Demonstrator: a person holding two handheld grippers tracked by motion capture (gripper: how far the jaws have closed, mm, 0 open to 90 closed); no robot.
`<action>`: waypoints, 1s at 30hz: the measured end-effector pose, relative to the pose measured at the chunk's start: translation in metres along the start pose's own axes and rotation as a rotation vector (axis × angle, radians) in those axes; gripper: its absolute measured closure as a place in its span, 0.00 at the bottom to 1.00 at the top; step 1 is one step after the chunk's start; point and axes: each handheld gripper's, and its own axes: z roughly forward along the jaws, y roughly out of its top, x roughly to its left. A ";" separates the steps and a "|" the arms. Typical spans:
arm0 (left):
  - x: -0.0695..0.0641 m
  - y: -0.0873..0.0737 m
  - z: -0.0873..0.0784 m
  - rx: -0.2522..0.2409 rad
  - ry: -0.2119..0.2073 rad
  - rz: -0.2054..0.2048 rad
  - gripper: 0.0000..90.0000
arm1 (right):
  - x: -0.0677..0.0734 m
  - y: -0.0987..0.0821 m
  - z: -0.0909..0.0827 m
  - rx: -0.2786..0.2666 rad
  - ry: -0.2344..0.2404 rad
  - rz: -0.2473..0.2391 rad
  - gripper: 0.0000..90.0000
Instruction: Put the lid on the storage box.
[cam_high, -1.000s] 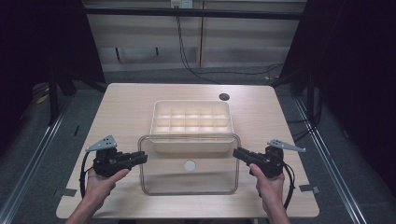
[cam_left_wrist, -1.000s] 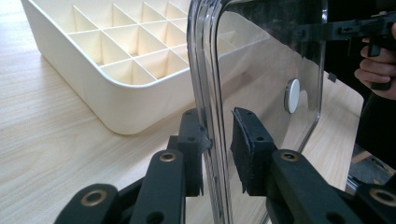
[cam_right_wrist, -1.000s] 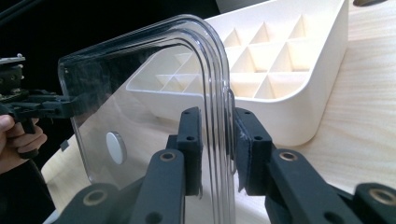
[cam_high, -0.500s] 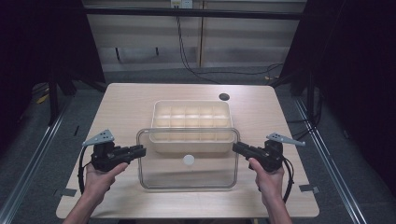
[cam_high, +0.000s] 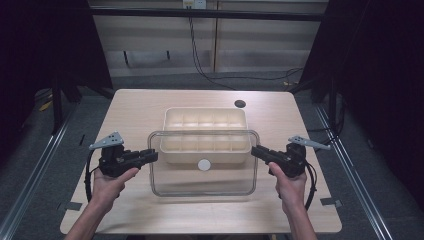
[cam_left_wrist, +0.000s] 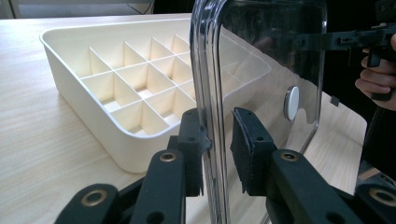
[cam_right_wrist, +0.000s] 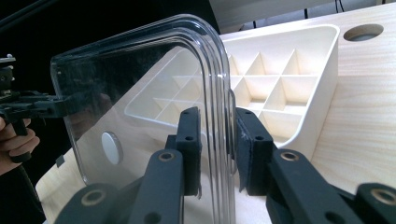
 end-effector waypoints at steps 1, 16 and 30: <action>0.000 0.002 0.001 0.014 0.006 0.012 0.82 | 0.000 0.001 0.000 -0.001 -0.002 0.000 0.82; 0.005 0.026 0.002 -0.003 0.013 0.027 0.82 | -0.001 0.023 0.002 -0.025 0.003 0.003 0.82; 0.010 0.044 0.005 -0.020 0.032 0.032 0.82 | -0.005 0.043 0.010 -0.046 -0.004 0.013 0.82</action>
